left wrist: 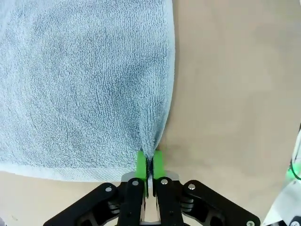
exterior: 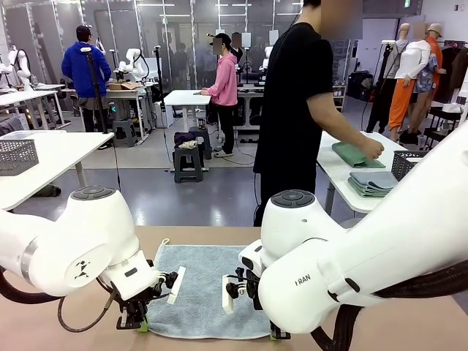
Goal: Fold the towels and place them in the basket.
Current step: When a person lays out a Towel with hook on the table, fold it in half twice.
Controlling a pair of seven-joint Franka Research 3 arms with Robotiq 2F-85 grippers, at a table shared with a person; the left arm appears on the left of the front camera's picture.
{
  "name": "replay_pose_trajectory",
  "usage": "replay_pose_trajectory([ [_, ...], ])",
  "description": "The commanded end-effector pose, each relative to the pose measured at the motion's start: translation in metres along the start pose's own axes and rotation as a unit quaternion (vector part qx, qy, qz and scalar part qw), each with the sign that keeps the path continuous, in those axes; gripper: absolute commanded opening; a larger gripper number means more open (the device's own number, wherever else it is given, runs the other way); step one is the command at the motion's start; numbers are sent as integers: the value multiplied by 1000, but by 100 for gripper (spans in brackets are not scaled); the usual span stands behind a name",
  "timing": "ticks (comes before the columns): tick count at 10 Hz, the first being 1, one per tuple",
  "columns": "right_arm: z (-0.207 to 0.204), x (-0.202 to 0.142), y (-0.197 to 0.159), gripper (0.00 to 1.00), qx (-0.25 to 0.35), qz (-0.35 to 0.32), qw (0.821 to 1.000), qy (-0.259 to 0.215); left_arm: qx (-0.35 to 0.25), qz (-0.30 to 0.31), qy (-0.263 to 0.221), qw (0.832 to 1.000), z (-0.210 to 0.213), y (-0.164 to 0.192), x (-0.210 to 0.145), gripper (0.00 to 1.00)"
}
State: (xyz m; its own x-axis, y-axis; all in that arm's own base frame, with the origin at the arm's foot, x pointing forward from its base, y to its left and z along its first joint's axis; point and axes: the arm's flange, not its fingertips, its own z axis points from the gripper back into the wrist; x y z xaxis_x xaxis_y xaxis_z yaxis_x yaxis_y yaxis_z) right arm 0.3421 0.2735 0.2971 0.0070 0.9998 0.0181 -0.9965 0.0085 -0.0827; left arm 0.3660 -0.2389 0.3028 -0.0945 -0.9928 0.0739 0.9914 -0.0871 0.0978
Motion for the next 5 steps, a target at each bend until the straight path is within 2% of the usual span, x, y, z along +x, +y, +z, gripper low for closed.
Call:
replay_pose_trajectory([
  [1, 12, -1, -10, 5, 4, 6, 1000, -4, 5, 0, -6, 1000, 14, 1, 3, 7],
  [5, 57, 13, -52, 5, -21, 37, 999, -20, 45, -12, 16, 999, 64, 27, 32, 7],
])
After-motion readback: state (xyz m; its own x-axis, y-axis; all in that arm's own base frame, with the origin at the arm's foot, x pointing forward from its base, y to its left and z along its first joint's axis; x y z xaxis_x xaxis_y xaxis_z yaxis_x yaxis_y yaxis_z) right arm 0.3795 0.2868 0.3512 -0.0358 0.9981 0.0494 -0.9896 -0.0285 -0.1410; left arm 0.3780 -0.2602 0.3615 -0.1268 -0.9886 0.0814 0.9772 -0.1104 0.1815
